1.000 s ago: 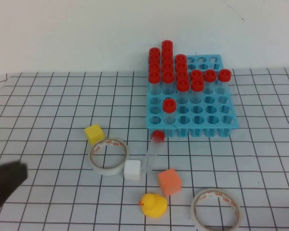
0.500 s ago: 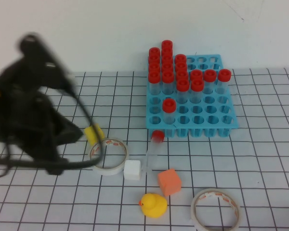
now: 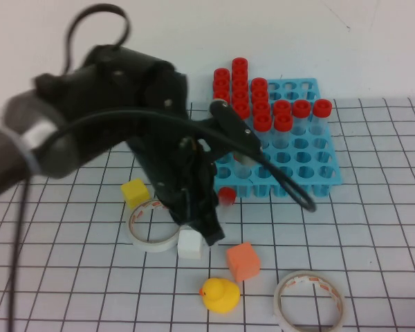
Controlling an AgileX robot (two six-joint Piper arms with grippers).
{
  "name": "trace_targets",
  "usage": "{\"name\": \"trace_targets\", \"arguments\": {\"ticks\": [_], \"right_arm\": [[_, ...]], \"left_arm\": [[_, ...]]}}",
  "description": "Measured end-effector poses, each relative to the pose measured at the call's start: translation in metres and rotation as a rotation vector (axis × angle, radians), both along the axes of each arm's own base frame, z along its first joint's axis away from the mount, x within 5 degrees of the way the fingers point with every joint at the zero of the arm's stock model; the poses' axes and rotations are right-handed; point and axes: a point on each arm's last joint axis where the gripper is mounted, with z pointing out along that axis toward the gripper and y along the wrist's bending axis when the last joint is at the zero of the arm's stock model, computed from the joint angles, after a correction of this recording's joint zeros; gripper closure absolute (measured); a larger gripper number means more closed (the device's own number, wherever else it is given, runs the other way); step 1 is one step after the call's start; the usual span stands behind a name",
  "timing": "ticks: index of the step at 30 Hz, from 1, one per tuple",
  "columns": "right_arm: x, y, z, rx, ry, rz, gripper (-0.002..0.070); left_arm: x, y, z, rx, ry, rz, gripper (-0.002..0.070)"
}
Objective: Place the test tubes
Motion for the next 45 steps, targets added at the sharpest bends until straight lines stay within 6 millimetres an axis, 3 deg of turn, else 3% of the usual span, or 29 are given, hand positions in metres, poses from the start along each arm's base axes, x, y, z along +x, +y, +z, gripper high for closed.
{"name": "trace_targets", "arguments": {"ticks": [6,11,18,36,38,42,45], "right_arm": [[0.0,0.0,0.0,-0.002,-0.001,0.0,0.0678],[0.0,0.0,0.0,0.0,-0.001,0.001,0.0678],[0.0,0.0,0.0,-0.008,-0.003,0.002,0.0678],[0.0,0.0,0.0,-0.044,-0.016,0.013,0.0678],[0.0,0.0,0.0,-0.046,-0.017,0.014,0.0678],[0.0,0.0,0.0,-0.053,-0.019,0.016,0.0678],[0.0,0.0,0.0,-0.053,-0.019,0.016,0.0678]], "left_arm": [[0.027,-0.021,-0.032,0.022,0.069,0.064,0.0346],[0.045,-0.032,-0.055,0.018,0.065,0.13,0.0288],[0.062,-0.037,-0.081,0.055,0.035,0.209,0.0283],[0.065,-0.038,-0.105,0.114,0.101,0.285,0.0284],[0.064,-0.037,-0.106,0.126,0.11,0.285,0.0315],[0.062,-0.036,-0.106,0.145,0.129,0.287,0.0456],[0.061,-0.035,-0.106,0.158,0.141,0.283,0.0466]]}}
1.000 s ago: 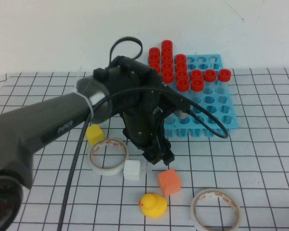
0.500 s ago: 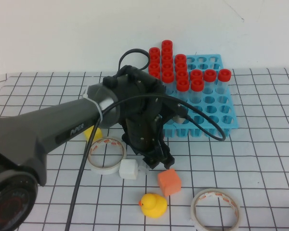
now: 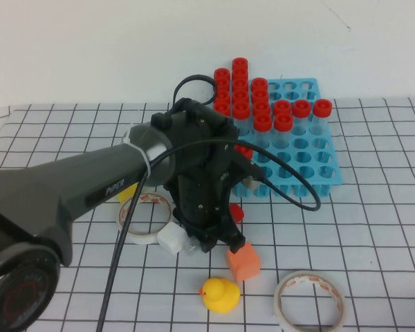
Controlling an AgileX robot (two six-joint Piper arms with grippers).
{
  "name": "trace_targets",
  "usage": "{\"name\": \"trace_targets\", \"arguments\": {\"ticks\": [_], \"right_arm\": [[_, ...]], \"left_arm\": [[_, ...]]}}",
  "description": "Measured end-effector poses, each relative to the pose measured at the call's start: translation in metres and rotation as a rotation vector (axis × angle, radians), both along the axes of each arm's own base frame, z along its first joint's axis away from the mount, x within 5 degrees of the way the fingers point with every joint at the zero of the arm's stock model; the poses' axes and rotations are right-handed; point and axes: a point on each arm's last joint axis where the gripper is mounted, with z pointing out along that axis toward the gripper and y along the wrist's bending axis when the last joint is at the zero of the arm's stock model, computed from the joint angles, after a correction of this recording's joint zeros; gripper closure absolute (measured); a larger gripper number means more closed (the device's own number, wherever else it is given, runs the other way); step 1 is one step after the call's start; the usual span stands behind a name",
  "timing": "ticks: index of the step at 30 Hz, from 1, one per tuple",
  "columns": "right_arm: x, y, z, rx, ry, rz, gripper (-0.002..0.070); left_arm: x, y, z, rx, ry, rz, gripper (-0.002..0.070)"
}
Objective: Place the test tubes
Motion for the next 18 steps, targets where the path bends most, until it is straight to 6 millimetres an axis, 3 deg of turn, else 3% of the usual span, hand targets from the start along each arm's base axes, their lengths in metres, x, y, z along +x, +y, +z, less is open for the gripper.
{"name": "trace_targets", "arguments": {"ticks": [5,9,10,12,18], "right_arm": [[0.0,0.0,0.0,-0.002,-0.001,0.0,0.0678],[0.0,0.0,0.0,0.008,-0.001,0.001,0.0678],[0.0,0.001,0.001,0.022,-0.001,0.003,0.0678],[0.0,0.001,0.001,0.03,-0.002,0.004,0.0678],[-0.001,0.005,0.003,0.06,-0.015,0.046,0.0678]], "left_arm": [[-0.006,0.003,0.019,-0.009,-0.002,-0.038,0.0466],[-0.02,0.01,0.065,-0.082,-0.061,-0.069,0.0466],[-0.03,0.015,0.087,-0.114,-0.079,-0.077,0.0466],[-0.041,0.021,0.107,-0.156,-0.103,-0.088,0.0466],[-0.087,0.043,0.129,-0.3,-0.152,-0.139,0.0466]]}}
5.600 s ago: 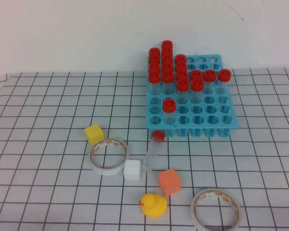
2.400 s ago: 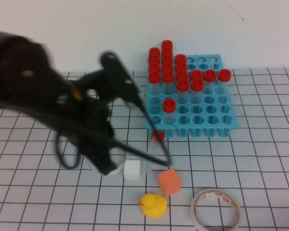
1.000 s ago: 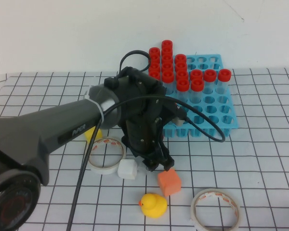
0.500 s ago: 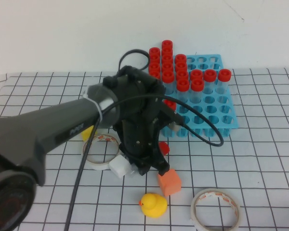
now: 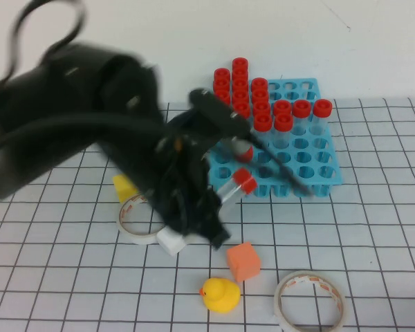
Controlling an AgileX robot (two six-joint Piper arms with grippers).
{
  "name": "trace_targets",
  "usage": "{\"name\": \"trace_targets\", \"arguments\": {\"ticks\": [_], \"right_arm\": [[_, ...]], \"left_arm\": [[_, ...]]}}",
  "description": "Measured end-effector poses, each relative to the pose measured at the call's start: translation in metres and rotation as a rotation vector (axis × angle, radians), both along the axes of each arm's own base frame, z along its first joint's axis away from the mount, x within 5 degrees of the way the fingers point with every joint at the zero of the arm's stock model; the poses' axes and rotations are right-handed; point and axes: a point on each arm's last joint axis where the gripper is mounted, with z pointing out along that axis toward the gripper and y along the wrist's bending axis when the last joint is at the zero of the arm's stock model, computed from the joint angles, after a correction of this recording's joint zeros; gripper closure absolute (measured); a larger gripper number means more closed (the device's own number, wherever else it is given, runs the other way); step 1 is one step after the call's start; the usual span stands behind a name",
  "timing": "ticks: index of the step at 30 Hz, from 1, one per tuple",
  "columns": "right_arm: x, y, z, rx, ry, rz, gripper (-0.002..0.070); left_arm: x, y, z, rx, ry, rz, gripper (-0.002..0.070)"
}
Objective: Place the test tubes
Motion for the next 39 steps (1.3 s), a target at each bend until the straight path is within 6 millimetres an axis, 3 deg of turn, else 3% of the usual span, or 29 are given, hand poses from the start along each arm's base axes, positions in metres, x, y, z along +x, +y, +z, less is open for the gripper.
{"name": "trace_targets", "arguments": {"ticks": [4,9,14,23,27,31,35,39], "right_arm": [[-0.002,0.006,0.003,-0.016,-0.041,0.079,0.0678],[-0.004,0.011,0.009,-0.041,-0.128,0.145,0.0678],[-0.005,0.013,0.016,-0.057,-0.221,0.169,0.0678],[-0.008,0.017,0.027,-0.117,-0.362,0.222,0.0678],[0.001,0.019,0.047,-0.197,-0.376,0.244,0.0678],[0.02,0.02,0.073,-0.28,-0.371,0.276,0.0678],[0.051,0.025,0.099,-0.295,-0.327,0.349,0.0673],[0.086,0.037,0.118,-0.286,-0.329,0.533,0.0605]], "left_arm": [[-0.035,0.021,-0.005,-0.099,-0.042,0.011,0.0466],[-0.075,0.05,-0.027,-0.166,-0.078,0.068,0.0466],[-0.097,0.065,-0.047,-0.334,-0.131,0.177,0.0466],[-0.086,0.073,-0.043,-0.58,-0.381,0.361,0.0466],[-0.08,0.075,-0.033,-0.637,-0.497,0.4,0.0466],[-0.074,0.078,-0.024,-0.691,-0.603,0.439,0.0466],[-0.071,0.081,-0.017,-0.752,-0.653,0.488,0.0466],[-0.071,0.08,-0.011,-0.82,-0.677,0.494,0.0466]]}}
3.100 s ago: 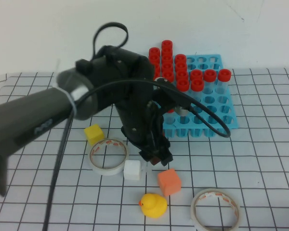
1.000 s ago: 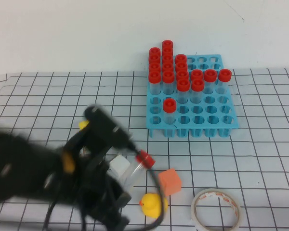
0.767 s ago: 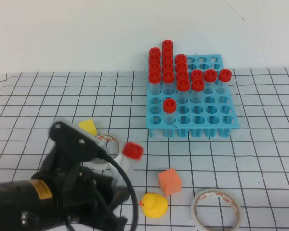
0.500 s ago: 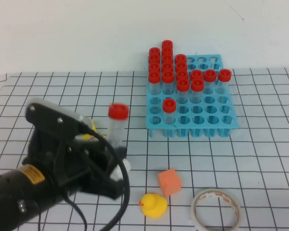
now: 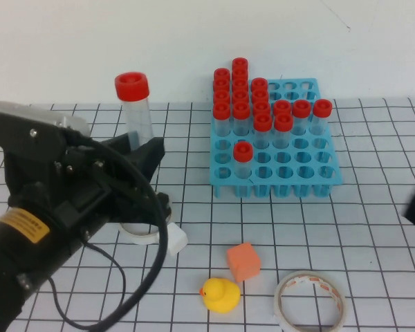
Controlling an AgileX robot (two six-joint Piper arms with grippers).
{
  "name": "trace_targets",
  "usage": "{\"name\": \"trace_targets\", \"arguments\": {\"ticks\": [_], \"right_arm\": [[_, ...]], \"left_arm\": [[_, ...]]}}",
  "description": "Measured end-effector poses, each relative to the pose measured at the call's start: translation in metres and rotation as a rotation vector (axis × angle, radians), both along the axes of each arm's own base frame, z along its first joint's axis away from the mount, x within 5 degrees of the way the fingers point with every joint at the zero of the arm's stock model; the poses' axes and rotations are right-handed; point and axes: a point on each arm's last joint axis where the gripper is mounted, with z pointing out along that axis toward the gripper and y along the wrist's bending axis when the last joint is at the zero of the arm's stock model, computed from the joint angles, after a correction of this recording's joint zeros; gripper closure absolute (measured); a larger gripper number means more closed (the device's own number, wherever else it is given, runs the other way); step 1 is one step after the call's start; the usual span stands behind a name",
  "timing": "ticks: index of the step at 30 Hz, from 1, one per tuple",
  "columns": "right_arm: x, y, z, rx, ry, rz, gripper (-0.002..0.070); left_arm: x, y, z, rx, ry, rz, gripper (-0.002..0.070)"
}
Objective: Place the test tubes
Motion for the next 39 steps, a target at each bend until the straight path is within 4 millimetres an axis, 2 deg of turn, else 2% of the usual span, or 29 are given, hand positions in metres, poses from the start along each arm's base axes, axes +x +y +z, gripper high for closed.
{"name": "trace_targets", "arguments": {"ticks": [3,5,9,12,16,21,25,31,36,39], "right_arm": [[0.027,0.01,0.009,-0.003,-0.008,0.151,0.0504],[0.046,0.018,0.013,-0.015,-0.026,0.225,0.041],[0.076,0.047,0.016,-0.053,-0.065,0.365,0.0246],[0.091,0.071,0.02,-0.082,-0.106,0.434,0.0198],[0.109,0.089,0.032,-0.109,-0.154,0.435,0.0182],[0.122,0.093,0.049,-0.123,-0.214,0.398,0.0178],[0.124,0.095,0.055,-0.124,-0.237,0.397,0.0178],[0.116,0.108,0.054,-0.125,-0.246,0.447,0.0176],[0.115,0.122,0.044,-0.132,-0.231,0.493,0.0176],[0.116,0.124,0.042,-0.136,-0.224,0.494,0.0181]], "left_arm": [[-0.001,-0.004,0.004,-0.016,-0.045,-0.048,0.0466],[0.0,-0.01,0.003,-0.03,-0.067,-0.09,0.0466],[0.002,-0.025,-0.001,-0.061,-0.112,-0.205,0.0466],[0.004,-0.036,-0.007,-0.072,-0.133,-0.289,0.0466],[0.008,-0.043,-0.015,-0.113,-0.104,-0.336,0.0466],[0.009,-0.045,-0.017,-0.127,-0.088,-0.345,0.0466],[0.008,-0.046,-0.017,-0.115,-0.095,-0.357,0.0466],[0.007,-0.047,-0.017,-0.095,-0.108,-0.376,0.0466],[0.005,-0.048,-0.018,-0.076,-0.113,-0.397,0.0466],[0.004,-0.049,-0.019,-0.069,-0.113,-0.414,0.0466]]}}
